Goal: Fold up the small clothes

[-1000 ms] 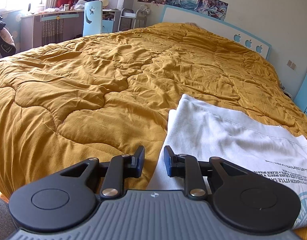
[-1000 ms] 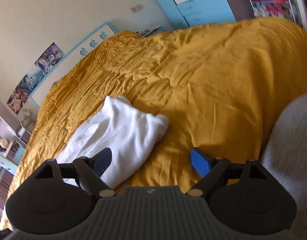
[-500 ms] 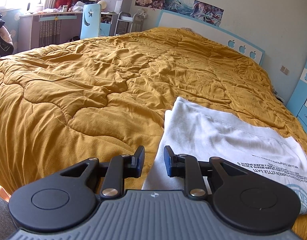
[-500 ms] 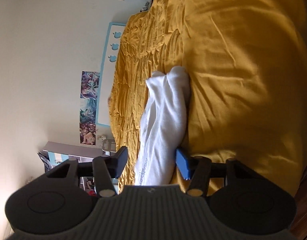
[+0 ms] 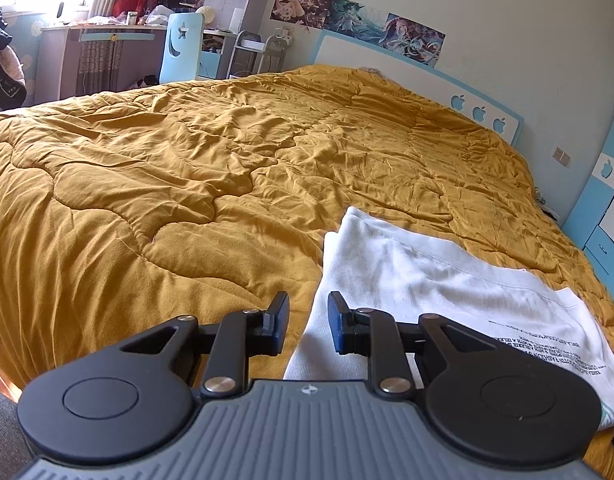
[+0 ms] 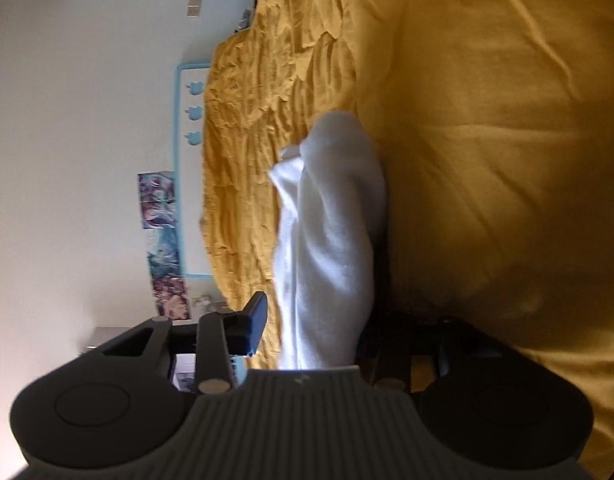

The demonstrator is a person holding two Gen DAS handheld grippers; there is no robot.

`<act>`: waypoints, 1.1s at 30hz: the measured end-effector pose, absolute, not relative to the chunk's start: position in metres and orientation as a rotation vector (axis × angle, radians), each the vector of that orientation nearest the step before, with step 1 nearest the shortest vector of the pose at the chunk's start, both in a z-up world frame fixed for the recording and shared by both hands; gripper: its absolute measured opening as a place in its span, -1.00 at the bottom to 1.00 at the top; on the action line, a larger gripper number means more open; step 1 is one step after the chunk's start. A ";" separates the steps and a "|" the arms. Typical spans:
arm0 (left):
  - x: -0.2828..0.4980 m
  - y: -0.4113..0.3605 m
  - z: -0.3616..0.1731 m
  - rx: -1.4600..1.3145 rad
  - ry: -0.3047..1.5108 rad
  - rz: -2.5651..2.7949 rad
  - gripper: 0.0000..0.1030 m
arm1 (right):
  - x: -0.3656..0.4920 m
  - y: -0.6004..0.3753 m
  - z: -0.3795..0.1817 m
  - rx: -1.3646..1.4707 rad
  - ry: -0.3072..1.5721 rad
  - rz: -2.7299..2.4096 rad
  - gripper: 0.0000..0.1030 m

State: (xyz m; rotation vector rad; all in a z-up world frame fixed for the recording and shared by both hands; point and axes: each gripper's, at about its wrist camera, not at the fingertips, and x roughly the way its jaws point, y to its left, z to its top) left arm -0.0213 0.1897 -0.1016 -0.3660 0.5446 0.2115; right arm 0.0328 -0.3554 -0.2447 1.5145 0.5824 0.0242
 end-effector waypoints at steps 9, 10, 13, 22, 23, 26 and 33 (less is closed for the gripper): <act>-0.020 0.197 -0.101 -0.381 0.548 0.219 -0.46 | 0.051 -0.320 -0.195 1.062 0.616 -0.155 -0.80; -0.021 0.198 -0.101 -0.384 0.548 0.215 -0.46 | 0.051 -0.313 -0.186 0.994 0.603 -0.156 -0.80; -0.022 0.197 -0.100 -0.380 0.545 0.203 -0.46 | 0.049 -0.296 -0.165 0.841 0.548 -0.138 -0.80; -0.022 0.196 -0.100 -0.375 0.556 0.184 -0.45 | 0.039 -0.250 -0.123 0.489 0.441 -0.110 -0.81; -0.022 0.197 -0.099 -0.380 0.556 0.184 -0.45 | 0.039 -0.245 -0.117 0.469 0.427 -0.099 -0.81; -0.024 0.199 -0.098 -0.393 0.549 0.180 -0.45 | 0.034 -0.223 -0.102 0.357 0.372 -0.072 -0.81; -0.025 0.208 -0.097 -0.431 0.548 0.190 -0.44 | 0.030 -0.182 -0.080 0.184 0.278 -0.019 -0.80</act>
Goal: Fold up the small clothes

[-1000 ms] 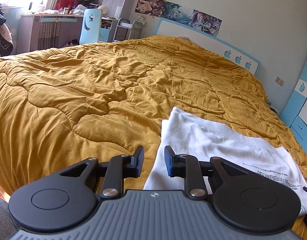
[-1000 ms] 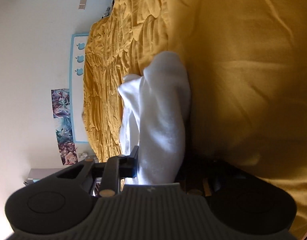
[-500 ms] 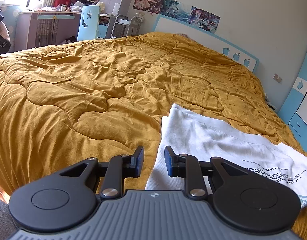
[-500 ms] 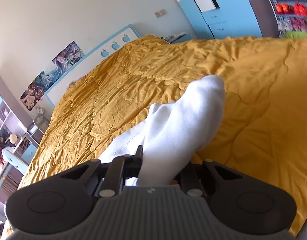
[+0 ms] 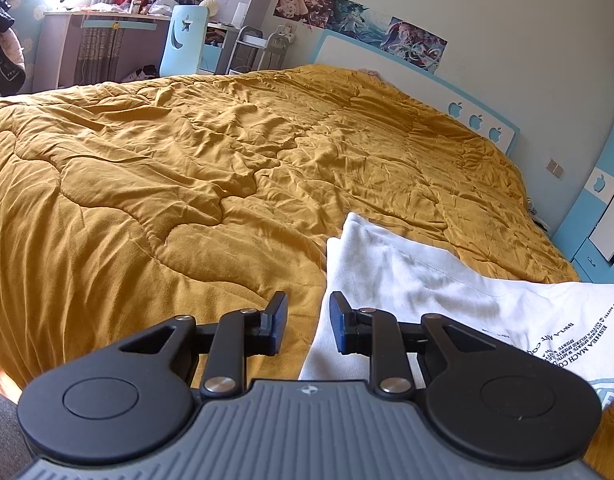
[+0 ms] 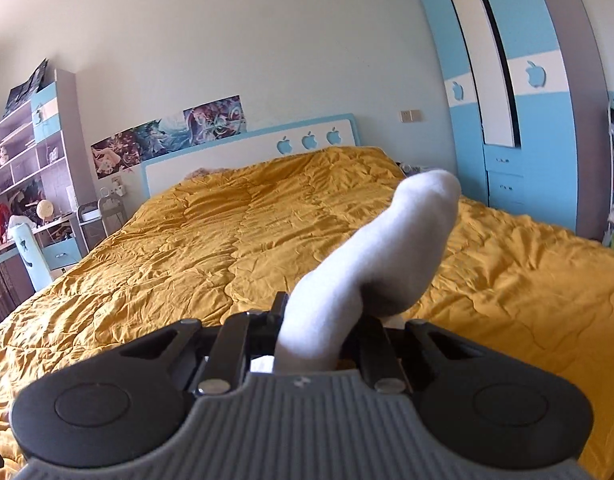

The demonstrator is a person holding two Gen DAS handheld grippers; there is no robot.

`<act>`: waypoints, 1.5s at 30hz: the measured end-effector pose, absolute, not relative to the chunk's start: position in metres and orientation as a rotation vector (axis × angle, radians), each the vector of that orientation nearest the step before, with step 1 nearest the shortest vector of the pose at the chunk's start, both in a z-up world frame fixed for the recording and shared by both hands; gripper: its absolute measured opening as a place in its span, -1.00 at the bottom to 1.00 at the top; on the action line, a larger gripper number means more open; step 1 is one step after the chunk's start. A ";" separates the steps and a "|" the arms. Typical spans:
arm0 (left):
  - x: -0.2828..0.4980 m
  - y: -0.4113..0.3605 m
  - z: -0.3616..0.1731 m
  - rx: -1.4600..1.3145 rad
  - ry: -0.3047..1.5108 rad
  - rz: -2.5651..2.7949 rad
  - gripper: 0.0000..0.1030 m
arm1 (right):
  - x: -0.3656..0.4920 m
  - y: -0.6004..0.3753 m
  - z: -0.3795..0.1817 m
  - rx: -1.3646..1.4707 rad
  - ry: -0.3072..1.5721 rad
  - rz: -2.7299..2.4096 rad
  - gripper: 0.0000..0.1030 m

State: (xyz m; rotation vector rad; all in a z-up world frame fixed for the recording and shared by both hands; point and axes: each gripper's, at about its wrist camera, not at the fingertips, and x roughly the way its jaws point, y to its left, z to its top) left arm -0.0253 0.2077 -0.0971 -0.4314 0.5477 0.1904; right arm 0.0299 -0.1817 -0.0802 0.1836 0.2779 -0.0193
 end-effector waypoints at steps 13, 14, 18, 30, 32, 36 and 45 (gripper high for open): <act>-0.034 0.241 -0.095 -0.588 0.519 0.259 -0.44 | 0.012 -0.080 -0.058 -0.071 0.151 0.148 -0.80; -0.033 0.245 -0.096 -0.604 0.528 0.264 -0.44 | 0.008 -0.068 -0.059 -0.095 0.144 0.178 -0.80; -0.032 0.259 -0.104 -0.657 0.572 0.310 -0.44 | 0.003 -0.013 -0.082 -0.224 0.225 0.365 -0.68; -0.032 0.264 -0.109 -0.643 0.597 0.352 -0.44 | -0.058 0.052 -0.150 -0.339 0.447 0.931 0.26; -0.032 0.264 -0.108 -0.639 0.590 0.348 -0.44 | -0.056 0.039 -0.143 -0.288 0.457 0.958 0.26; -0.031 0.258 -0.106 -0.621 0.571 0.299 -0.44 | -0.057 -0.006 -0.131 -0.188 0.442 0.888 0.26; -0.046 0.211 -0.080 -0.474 0.349 0.021 -0.27 | -0.048 -0.123 -0.123 -0.008 0.332 0.465 0.60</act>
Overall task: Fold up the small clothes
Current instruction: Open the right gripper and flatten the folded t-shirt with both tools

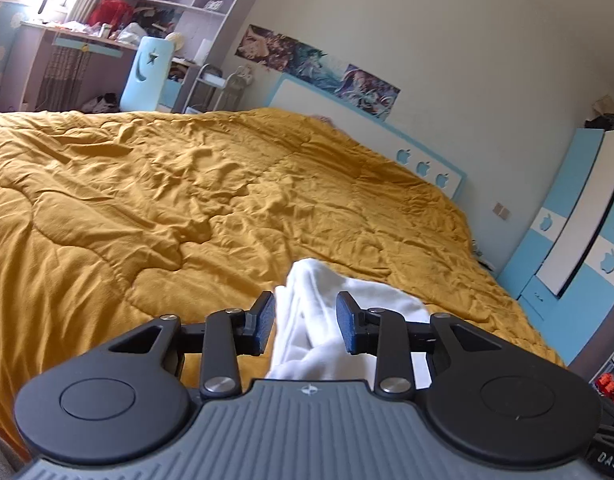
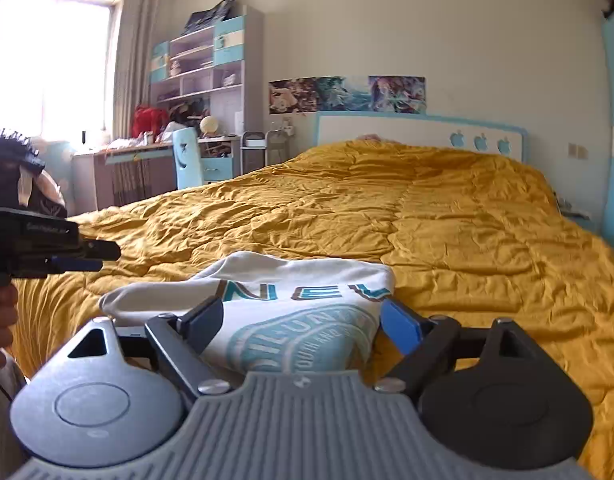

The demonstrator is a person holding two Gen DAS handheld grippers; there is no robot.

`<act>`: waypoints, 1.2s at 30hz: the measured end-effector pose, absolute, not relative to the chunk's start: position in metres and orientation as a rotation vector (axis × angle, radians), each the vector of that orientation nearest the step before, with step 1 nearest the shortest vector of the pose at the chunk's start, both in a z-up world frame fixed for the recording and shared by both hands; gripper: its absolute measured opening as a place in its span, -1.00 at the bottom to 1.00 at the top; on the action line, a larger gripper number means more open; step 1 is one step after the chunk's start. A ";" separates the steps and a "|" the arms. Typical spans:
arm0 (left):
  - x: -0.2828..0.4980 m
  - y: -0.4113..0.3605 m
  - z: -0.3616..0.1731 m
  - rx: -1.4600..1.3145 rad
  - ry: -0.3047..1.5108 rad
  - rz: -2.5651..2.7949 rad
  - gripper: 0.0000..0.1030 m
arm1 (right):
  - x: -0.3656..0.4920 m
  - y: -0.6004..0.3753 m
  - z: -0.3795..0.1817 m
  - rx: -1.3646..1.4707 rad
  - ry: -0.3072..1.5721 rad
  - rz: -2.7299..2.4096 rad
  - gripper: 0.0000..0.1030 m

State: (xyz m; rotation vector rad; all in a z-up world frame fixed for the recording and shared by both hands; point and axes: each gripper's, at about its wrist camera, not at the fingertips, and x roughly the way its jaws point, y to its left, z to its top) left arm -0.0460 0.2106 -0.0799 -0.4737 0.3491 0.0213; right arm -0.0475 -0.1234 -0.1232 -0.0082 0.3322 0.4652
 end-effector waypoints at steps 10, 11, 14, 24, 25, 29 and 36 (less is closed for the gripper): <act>0.011 0.124 -0.082 -0.144 0.482 -0.122 -0.85 | -0.020 -0.132 -0.134 0.119 0.386 0.484 -0.50; 0.022 0.118 -0.087 -0.110 0.518 -0.120 -0.85 | -0.021 -0.122 -0.136 0.068 0.392 0.482 -0.50; 0.054 0.110 -0.100 -0.062 0.576 -0.092 -0.85 | -0.022 -0.111 -0.143 -0.022 0.398 0.488 -0.50; 0.078 0.167 -0.134 -0.224 0.659 -0.015 -0.87 | -0.003 -0.135 -0.177 0.046 0.538 0.432 -0.23; 0.075 0.169 -0.133 -0.219 0.647 0.008 -0.88 | -0.004 -0.134 -0.177 0.022 0.527 0.430 -0.22; 0.065 0.180 -0.133 -0.237 0.607 0.091 -0.87 | -0.003 -0.142 -0.173 0.072 0.530 0.399 -0.08; 0.057 0.207 -0.131 -0.269 0.580 0.205 -0.71 | 0.001 -0.145 -0.152 0.018 0.417 0.198 0.06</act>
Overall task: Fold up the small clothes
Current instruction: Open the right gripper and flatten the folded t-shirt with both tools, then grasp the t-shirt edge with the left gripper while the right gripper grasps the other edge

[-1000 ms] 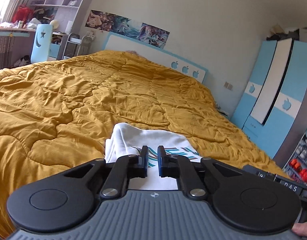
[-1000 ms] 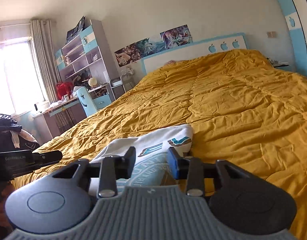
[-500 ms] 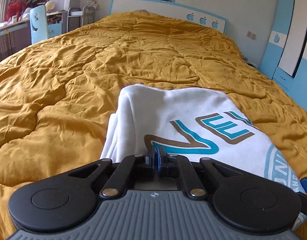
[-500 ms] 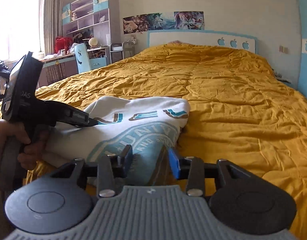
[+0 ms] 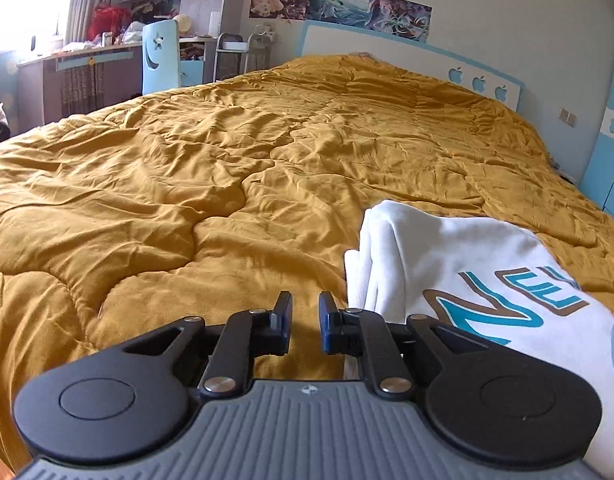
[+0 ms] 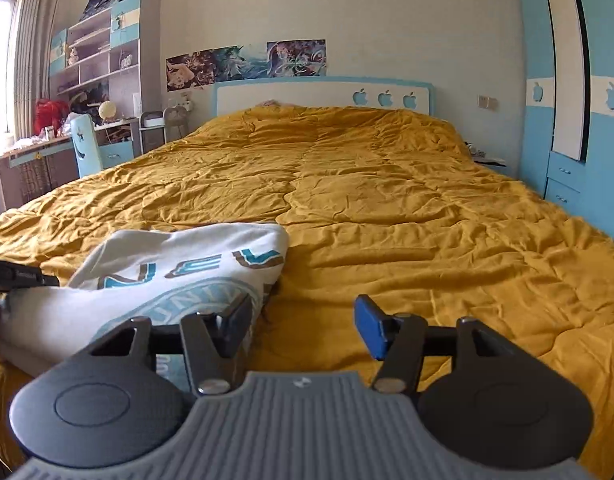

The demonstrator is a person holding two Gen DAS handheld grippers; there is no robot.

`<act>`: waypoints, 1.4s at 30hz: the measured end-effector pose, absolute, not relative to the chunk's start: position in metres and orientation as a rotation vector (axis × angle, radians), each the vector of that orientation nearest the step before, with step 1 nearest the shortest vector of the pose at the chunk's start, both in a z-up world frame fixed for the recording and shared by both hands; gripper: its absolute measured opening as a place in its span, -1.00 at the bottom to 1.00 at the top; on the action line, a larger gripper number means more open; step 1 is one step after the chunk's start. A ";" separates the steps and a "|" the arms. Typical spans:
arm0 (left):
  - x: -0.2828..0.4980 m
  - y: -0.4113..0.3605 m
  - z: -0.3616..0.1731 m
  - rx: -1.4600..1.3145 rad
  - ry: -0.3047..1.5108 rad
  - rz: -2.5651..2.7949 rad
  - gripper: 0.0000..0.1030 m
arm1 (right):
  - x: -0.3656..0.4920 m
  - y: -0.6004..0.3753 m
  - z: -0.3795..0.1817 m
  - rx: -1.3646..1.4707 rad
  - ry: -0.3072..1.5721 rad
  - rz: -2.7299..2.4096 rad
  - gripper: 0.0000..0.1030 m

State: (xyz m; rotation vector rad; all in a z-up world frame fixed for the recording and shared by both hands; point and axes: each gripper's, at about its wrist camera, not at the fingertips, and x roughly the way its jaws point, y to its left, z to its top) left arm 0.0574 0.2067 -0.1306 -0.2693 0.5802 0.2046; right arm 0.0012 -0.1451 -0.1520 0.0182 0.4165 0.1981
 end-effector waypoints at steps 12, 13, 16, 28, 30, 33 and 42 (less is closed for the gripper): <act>0.027 0.181 -0.106 -0.360 0.522 -0.103 -0.68 | 0.000 -0.102 -0.138 0.022 0.360 0.438 -0.02; 0.028 0.175 -0.108 -0.336 0.546 -0.093 -0.68 | 0.000 -0.099 -0.141 0.005 0.372 0.442 -0.02; 0.033 0.156 -0.115 -0.200 0.591 -0.021 -0.68 | 0.001 -0.090 -0.156 -0.040 0.446 0.404 -0.01; 0.033 0.156 -0.120 -0.154 0.602 0.059 -0.58 | 0.015 -0.139 -0.163 0.140 0.550 0.226 0.37; 0.033 0.157 -0.120 -0.160 0.604 0.061 -0.57 | 0.012 -0.142 -0.159 0.113 0.531 0.154 0.36; 0.032 0.160 -0.118 -0.178 0.603 0.062 -0.48 | 0.017 -0.153 -0.155 0.156 0.542 0.130 0.36; 0.036 0.195 -0.104 -0.321 0.623 0.023 0.00 | 0.047 -0.175 -0.155 0.483 0.673 0.365 0.60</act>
